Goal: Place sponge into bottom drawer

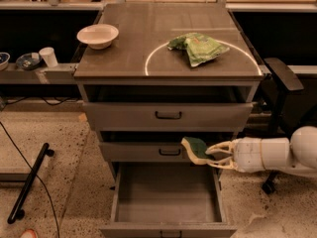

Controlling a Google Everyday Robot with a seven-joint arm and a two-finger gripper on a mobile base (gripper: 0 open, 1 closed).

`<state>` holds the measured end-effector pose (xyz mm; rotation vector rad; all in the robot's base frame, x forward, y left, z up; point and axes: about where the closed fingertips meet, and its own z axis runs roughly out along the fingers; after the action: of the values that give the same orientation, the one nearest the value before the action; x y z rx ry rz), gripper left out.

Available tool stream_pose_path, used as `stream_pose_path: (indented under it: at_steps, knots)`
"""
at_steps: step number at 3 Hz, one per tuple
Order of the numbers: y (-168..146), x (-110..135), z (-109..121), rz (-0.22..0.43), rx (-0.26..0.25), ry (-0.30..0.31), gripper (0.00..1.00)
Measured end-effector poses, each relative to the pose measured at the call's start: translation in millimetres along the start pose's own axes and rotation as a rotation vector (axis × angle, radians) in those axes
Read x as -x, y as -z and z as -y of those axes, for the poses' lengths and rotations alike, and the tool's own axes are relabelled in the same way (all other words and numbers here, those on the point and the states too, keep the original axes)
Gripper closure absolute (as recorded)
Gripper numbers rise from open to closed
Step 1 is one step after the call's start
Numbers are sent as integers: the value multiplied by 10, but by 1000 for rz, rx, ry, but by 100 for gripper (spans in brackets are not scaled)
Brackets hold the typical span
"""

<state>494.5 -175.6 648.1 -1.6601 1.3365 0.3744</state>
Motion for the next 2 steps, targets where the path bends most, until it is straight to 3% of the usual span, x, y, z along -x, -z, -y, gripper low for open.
stream_pose_path:
  at_steps: [1,2]
  knots:
    - [-403,-917,-366,-46,-42,-171,100]
    - [-817,-1519,-662,-40,-38,-264,100]
